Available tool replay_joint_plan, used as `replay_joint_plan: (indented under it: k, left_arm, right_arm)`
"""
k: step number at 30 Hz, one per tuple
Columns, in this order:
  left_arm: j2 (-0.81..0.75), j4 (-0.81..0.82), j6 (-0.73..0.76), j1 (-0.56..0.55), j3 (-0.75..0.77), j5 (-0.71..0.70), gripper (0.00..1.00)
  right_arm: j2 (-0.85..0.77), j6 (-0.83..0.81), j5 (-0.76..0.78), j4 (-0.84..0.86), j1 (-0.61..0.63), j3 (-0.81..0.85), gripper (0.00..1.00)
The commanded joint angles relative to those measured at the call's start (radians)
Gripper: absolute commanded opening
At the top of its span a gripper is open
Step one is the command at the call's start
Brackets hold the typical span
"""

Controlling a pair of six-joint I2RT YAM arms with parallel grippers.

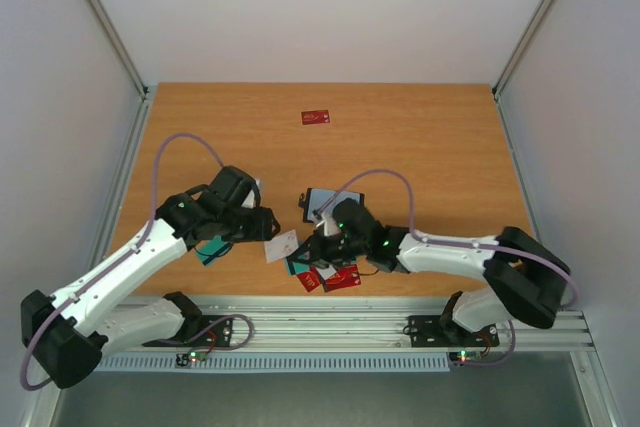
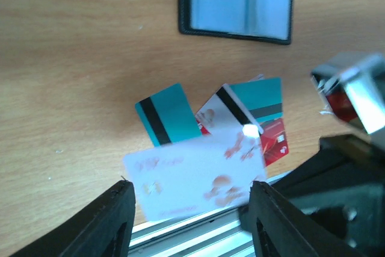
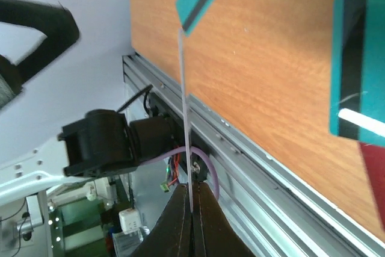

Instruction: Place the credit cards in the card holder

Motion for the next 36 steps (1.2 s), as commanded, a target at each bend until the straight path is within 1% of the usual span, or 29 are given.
replay_joint_plan:
  k: [1, 3, 7, 10, 12, 14, 16, 20, 23, 29, 31, 35, 36]
  left_arm:
    - [-0.042, 0.045, 0.026, -0.001, 0.061, 0.026, 0.55]
    - [-0.056, 0.064, 0.011, -0.002, 0.079, 0.053, 0.58]
    - [-0.120, 0.226, -0.063, -0.002, 0.052, 0.156, 0.66]
    - [-0.147, 0.287, -0.094, 0.002, 0.054, 0.178, 0.70]
    - [-0.151, 0.325, -0.099, 0.009, 0.060, 0.198, 0.71]
    - [-0.156, 0.367, -0.125, 0.032, 0.068, 0.218, 0.72]
    - [-0.168, 0.435, -0.181, 0.073, 0.068, 0.256, 0.72]
    - [-0.164, 0.610, -0.272, 0.145, 0.036, 0.395, 0.71]
    - [-0.152, 0.705, -0.297, 0.155, 0.021, 0.476, 0.69]
    - [-0.129, 0.928, -0.374, 0.157, -0.033, 0.579, 0.63]
    - [-0.119, 0.955, -0.400, 0.157, -0.038, 0.595, 0.58]
    - [-0.098, 0.995, -0.406, 0.157, -0.037, 0.640, 0.48]
    - [-0.090, 1.011, -0.410, 0.156, -0.036, 0.656, 0.44]
  right_arm:
    - [-0.146, -0.175, -0.099, -0.279, -0.114, 0.046, 0.01]
    - [-0.209, -0.233, -0.120, -0.406, -0.178, 0.081, 0.01]
    - [-0.302, -0.282, -0.226, -0.514, -0.315, 0.120, 0.01]
    - [-0.355, -0.330, -0.295, -0.610, -0.395, 0.178, 0.01]
    - [-0.377, -0.340, -0.356, -0.637, -0.446, 0.211, 0.01]
    - [-0.400, -0.324, -0.424, -0.627, -0.487, 0.238, 0.01]
    - [-0.421, -0.315, -0.469, -0.629, -0.520, 0.267, 0.01]
    - [-0.434, -0.302, -0.542, -0.640, -0.557, 0.336, 0.01]
    - [-0.423, -0.289, -0.587, -0.635, -0.558, 0.379, 0.01]
    - [-0.410, -0.256, -0.632, -0.593, -0.558, 0.423, 0.01]
    - [-0.408, -0.238, -0.643, -0.572, -0.558, 0.424, 0.01]
    - [-0.402, -0.235, -0.663, -0.569, -0.558, 0.431, 0.01]
    - [-0.398, -0.237, -0.668, -0.574, -0.558, 0.436, 0.01]
